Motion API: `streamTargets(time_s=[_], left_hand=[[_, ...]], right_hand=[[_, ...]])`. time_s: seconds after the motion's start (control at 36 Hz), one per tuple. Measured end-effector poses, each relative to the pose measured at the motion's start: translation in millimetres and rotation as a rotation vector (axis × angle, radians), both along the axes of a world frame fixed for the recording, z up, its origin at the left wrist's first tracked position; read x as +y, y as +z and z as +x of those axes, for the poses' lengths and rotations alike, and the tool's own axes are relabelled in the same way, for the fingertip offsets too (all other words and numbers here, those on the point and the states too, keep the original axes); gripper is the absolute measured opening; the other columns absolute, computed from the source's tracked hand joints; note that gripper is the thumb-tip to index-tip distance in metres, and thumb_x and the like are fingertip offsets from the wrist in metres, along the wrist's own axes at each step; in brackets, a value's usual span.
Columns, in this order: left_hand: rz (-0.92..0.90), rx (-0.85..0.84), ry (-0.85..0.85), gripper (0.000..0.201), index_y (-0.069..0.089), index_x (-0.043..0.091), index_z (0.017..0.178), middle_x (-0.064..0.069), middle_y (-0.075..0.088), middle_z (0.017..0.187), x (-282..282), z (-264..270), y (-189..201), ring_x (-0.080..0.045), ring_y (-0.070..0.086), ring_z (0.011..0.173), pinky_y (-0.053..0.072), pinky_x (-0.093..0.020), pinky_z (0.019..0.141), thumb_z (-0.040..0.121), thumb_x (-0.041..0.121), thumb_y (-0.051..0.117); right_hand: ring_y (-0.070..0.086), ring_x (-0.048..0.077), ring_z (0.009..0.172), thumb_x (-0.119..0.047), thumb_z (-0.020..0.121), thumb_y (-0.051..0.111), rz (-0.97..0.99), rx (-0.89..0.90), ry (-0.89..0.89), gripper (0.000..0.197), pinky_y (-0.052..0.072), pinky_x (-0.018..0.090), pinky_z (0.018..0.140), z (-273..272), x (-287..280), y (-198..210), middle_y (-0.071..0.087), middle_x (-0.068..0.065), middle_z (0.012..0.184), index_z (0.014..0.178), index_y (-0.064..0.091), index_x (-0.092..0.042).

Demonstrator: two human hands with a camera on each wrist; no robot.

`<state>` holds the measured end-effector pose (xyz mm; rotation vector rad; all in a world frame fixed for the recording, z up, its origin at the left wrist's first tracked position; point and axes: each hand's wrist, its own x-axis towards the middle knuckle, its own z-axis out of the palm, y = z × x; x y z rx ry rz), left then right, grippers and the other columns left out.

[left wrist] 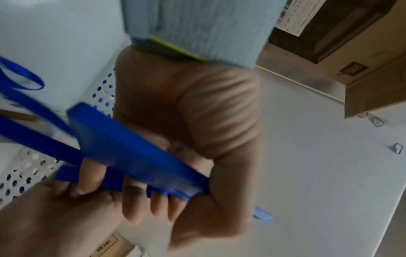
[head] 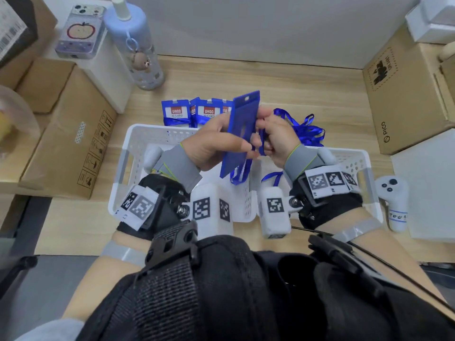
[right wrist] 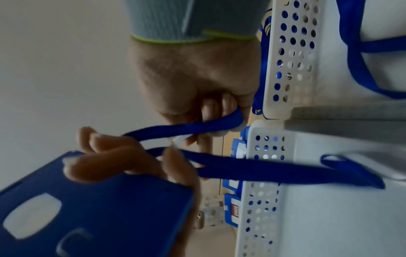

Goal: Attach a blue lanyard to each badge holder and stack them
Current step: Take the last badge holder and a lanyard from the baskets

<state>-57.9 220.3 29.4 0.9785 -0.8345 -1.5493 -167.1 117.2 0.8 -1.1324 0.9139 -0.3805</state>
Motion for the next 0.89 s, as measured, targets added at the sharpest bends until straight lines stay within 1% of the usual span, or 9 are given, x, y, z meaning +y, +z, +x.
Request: streamTargets(time_s=[0.08, 0.17, 0.28, 0.36, 0.53, 0.64, 0.69, 0.81, 0.89], left_hand=[[-0.033, 0.015, 0.018, 0.063, 0.055, 0.016, 0.116, -0.006, 0.058, 0.095, -2.1, 5.1, -0.2, -0.013, 0.061, 0.08, 0.052, -0.044, 0.087, 0.053, 0.011, 0.061], [-0.027, 0.022, 0.056, 0.064, 0.054, 0.016, 0.117, 0.002, 0.062, 0.1, -3.0, 8.4, -2.4, -0.013, 0.059, 0.081, 0.051, -0.046, 0.086, 0.054, 0.011, 0.061], [-0.031, 0.079, 0.118, 0.063, 0.053, 0.014, 0.117, 0.0, 0.056, 0.103, -4.0, 11.0, -4.9, -0.013, 0.059, 0.079, 0.05, -0.047, 0.081, 0.055, 0.012, 0.06], [-0.036, 0.108, 0.164, 0.062, 0.053, 0.016, 0.117, 0.003, 0.057, 0.103, -5.2, 16.6, -6.8, -0.01, 0.06, 0.08, 0.051, -0.045, 0.086, 0.056, 0.013, 0.06], [-0.028, 0.141, 0.222, 0.061, 0.053, 0.015, 0.116, 0.004, 0.058, 0.102, -8.4, 21.2, -13.9, -0.01, 0.062, 0.079, 0.053, -0.04, 0.082, 0.056, 0.014, 0.06], [0.018, 0.137, 0.259, 0.06, 0.053, 0.018, 0.114, 0.004, 0.054, 0.103, -11.8, 23.1, -17.4, -0.01, 0.061, 0.078, 0.053, -0.038, 0.079, 0.055, 0.018, 0.062], [0.058, 0.101, 0.289, 0.059, 0.054, 0.021, 0.11, 0.005, 0.054, 0.102, -14.2, 22.5, -18.2, -0.01, 0.061, 0.077, 0.052, -0.036, 0.077, 0.052, 0.021, 0.065], [0.155, 0.047, 0.35, 0.062, 0.058, 0.027, 0.105, 0.002, 0.053, 0.112, -20.5, 22.5, -20.9, -0.012, 0.059, 0.085, 0.052, -0.036, 0.08, 0.045, 0.024, 0.069], [0.22, 0.04, 0.364, 0.063, 0.058, 0.028, 0.105, -0.002, 0.049, 0.121, -23.9, 24.7, -25.2, -0.016, 0.055, 0.09, 0.051, -0.035, 0.08, 0.043, 0.026, 0.07]], right_hand=[[0.019, 0.003, 0.029, -0.022, 0.095, 0.03, 0.024, 0.054, 0.084, 0.035, 0.007, 0.018, 0.038, -1.8, 7.6, -0.4, 0.042, -0.01, 0.037, 0.062, 0.04, -0.022], [0.021, 0.002, 0.028, -0.011, 0.096, 0.029, 0.049, -0.013, 0.146, 0.032, 0.004, 0.024, 0.042, -7.0, 13.5, -2.2, 0.046, -0.01, 0.041, 0.069, 0.043, -0.02], [0.029, 0.003, 0.025, -0.015, 0.099, 0.028, 0.048, -0.014, 0.194, 0.03, 0.004, 0.025, 0.041, -14.5, 13.5, -9.8, 0.057, 0.013, 0.057, 0.079, 0.049, -0.02], [0.018, 0.007, 0.028, -0.027, 0.101, 0.026, 0.037, 0.032, 0.208, 0.032, 0.007, 0.021, 0.04, -18.9, 9.2, -22.3, 0.064, 0.008, 0.054, 0.081, 0.05, -0.021], [0.022, 0.009, 0.032, -0.049, 0.096, 0.027, 0.037, 0.045, 0.241, 0.047, 0.017, 0.015, 0.035, -23.6, -1.9, -30.4, 0.061, 0.002, 0.052, 0.079, 0.057, -0.018], [0.043, 0.011, 0.045, -0.021, 0.088, 0.06, -0.18, 0.104, 0.248, 0.008, 0.031, 0.015, 0.044, -25.9, -10.3, -25.4, 0.054, -0.006, 0.045, 0.081, 0.059, -0.019], [0.045, 0.005, 0.042, -0.011, 0.084, 0.064, -0.301, 0.128, 0.172, 0.011, 0.032, 0.01, 0.041, -25.6, -18.9, -19.9, 0.054, -0.006, 0.048, 0.079, 0.059, -0.02], [0.048, -0.002, 0.045, -0.012, 0.081, 0.068, -0.519, 0.193, 0.037, 0.014, 0.041, 0.014, 0.052, -23.9, -46.4, -13.2, 0.054, -0.01, 0.053, 0.075, 0.057, -0.015], [0.053, 0.014, 0.07, -0.023, 0.079, 0.07, -0.693, 0.358, -0.019, 0.015, 0.045, 0.029, 0.068, -26.6, -68.5, -15.6, 0.057, 0.002, 0.074, 0.083, 0.06, -0.012]])
